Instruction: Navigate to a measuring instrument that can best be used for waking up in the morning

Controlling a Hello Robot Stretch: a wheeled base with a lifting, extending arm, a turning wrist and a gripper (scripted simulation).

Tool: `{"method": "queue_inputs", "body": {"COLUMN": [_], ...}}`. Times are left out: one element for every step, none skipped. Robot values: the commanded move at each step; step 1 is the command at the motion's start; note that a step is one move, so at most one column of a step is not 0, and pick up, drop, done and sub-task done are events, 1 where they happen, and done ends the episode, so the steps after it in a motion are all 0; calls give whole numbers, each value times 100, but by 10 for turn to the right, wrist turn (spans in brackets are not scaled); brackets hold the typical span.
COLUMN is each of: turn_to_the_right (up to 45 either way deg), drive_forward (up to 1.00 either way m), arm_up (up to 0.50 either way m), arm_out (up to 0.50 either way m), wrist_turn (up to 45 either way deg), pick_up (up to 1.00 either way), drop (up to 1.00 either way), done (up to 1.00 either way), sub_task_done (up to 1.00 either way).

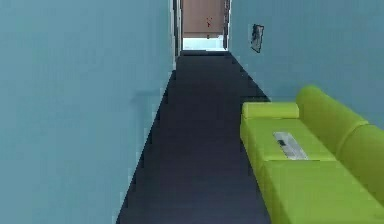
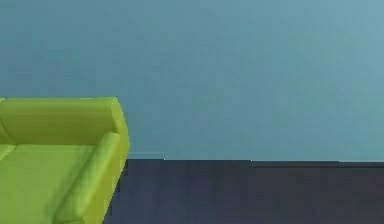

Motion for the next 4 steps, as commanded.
{"method": "queue_inputs", "body": {"turn_to_the_right": [0, 0, 0, 0], "drive_forward": [100, 100, 100, 100], "arm_up": [0, 0, 0, 0], "arm_out": [0, 0, 0, 0], "wrist_turn": [0, 0, 0, 0], "pick_up": [0, 0, 0, 0], "drop": [0, 0, 0, 0], "done": [0, 0, 0, 0], "sub_task_done": [0, 0, 0, 0]}}
